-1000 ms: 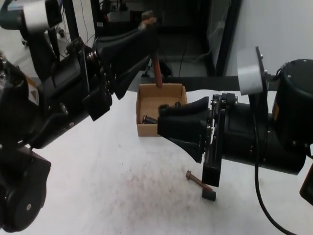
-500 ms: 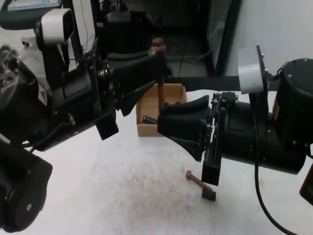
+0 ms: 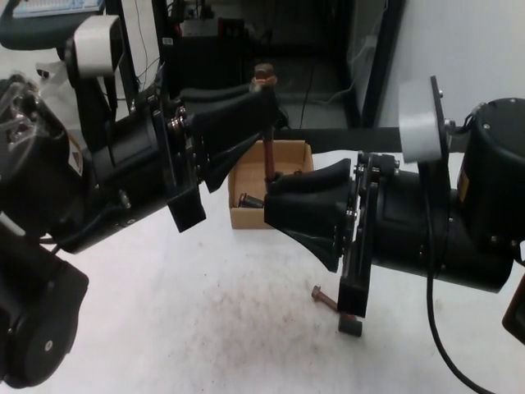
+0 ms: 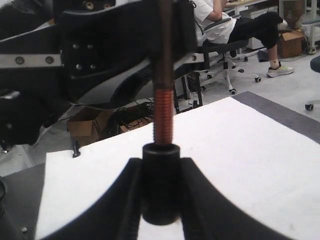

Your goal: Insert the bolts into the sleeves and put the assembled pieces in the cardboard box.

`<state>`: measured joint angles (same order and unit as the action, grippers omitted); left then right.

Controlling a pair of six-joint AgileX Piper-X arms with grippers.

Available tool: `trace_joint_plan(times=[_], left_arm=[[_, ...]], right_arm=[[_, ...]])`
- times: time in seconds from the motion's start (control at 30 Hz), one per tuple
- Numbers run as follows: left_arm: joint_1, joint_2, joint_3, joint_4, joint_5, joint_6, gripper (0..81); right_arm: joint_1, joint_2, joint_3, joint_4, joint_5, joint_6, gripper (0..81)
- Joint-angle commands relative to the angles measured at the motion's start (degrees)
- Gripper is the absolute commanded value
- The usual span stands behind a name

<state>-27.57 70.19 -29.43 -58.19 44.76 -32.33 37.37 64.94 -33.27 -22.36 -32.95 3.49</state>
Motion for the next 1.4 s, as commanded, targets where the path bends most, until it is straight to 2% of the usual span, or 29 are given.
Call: trace_joint_plan(times=[0.0, 0.53, 1.37], left_arm=[[-0.01, -0.08, -0.50, -0.31, -0.76, 0.18, 0.1], [-0.01, -0.08, -0.50, -0.31, 0.42, 0.19, 0.1], [-0.01, 0.29, -0.50, 0.99, -2.32, 0.19, 0.1]], right_arm=[[0.18, -0.11, -0.28, -1.08, 0.05, -2.49, 0.8], [0.18, -0.11, -0.28, -2.43, 1.60, -3.49, 0.8], [0.18, -0.11, -0.28, -4.92, 1.12, -3.06, 0.8]])
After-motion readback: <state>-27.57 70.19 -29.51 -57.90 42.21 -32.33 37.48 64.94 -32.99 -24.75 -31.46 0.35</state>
